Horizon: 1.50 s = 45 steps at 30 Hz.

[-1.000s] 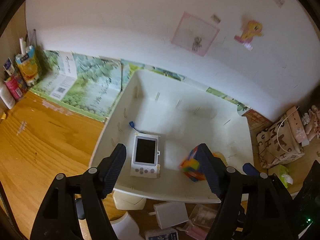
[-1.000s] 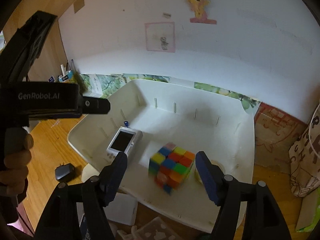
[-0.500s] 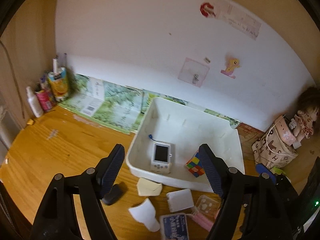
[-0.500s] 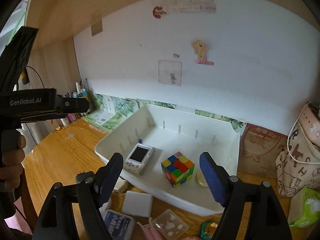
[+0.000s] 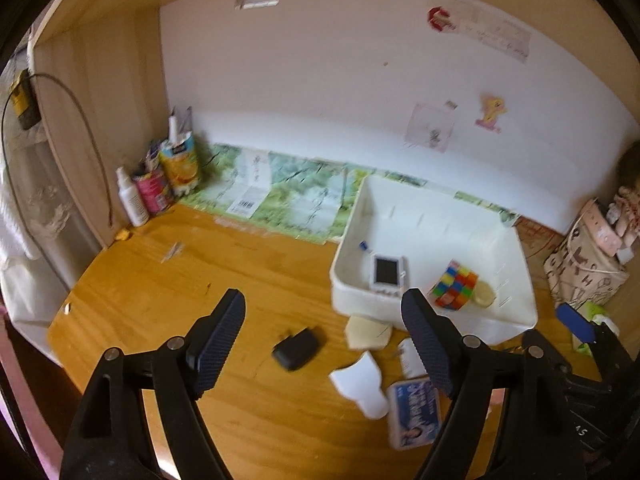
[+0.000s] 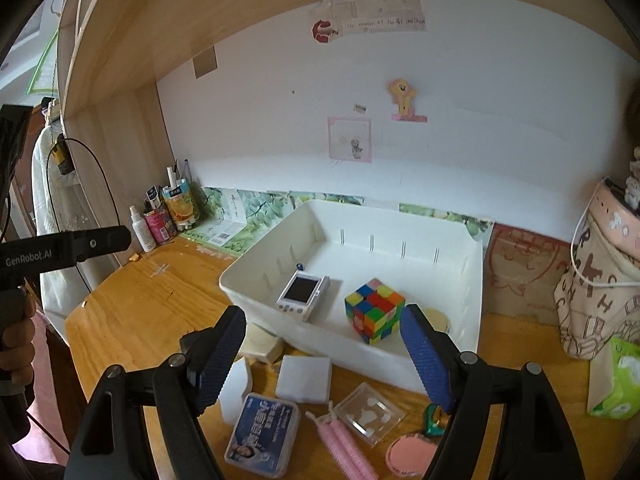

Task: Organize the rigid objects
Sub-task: 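Withdraw both grippers from the bin back over the desk, then close the left gripper on the black charger while the right gripper grasps the blue floss box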

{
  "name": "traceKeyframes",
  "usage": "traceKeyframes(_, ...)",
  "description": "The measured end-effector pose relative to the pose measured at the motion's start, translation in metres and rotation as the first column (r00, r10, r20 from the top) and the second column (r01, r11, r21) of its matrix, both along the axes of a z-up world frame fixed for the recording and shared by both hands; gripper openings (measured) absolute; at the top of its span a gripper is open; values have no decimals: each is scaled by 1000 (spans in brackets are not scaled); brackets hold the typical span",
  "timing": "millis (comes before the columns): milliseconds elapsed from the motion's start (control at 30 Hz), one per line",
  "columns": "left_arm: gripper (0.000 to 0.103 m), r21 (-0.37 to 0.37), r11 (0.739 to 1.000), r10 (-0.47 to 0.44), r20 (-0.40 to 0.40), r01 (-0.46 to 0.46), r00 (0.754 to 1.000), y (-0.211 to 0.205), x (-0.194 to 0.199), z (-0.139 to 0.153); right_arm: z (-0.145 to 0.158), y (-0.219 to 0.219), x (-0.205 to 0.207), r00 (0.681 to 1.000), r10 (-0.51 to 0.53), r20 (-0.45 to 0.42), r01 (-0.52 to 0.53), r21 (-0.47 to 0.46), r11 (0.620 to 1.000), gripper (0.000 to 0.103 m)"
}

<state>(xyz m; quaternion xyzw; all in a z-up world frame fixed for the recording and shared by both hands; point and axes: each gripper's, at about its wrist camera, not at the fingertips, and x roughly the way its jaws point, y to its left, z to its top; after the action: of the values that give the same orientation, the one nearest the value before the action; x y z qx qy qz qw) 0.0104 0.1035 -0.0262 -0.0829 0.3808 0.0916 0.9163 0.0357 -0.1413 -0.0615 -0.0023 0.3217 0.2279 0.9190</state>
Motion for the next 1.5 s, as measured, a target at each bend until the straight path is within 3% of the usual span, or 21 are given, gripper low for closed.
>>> traceKeyframes(467, 83, -30, 999, 29, -169, -34, 985, 32, -3, -37, -46, 13, -24, 983, -38, -179, 36, -13, 999, 80)
traceKeyframes(767, 83, -79, 997, -15, -256, -6, 967, 61, 0, -60, -70, 33, -36, 956, -73, -283, 63, -42, 997, 80)
traceKeyframes(933, 83, -93, 994, -81, -308, 55, 948, 69, 7, -71, -82, 42, -43, 939, -106, -326, 85, -79, 993, 80)
traceKeyframes(1200, 83, -115, 974, -223, -395, 193, 891, 65, 22, -91, -101, 53, -50, 903, -194, -383, 153, -133, 979, 80)
traceKeyframes(1500, 83, -67, 936, -331, -501, 345, 800, 51, 45, -122, -115, 70, -51, 867, -265, -422, 213, -165, 963, 80)
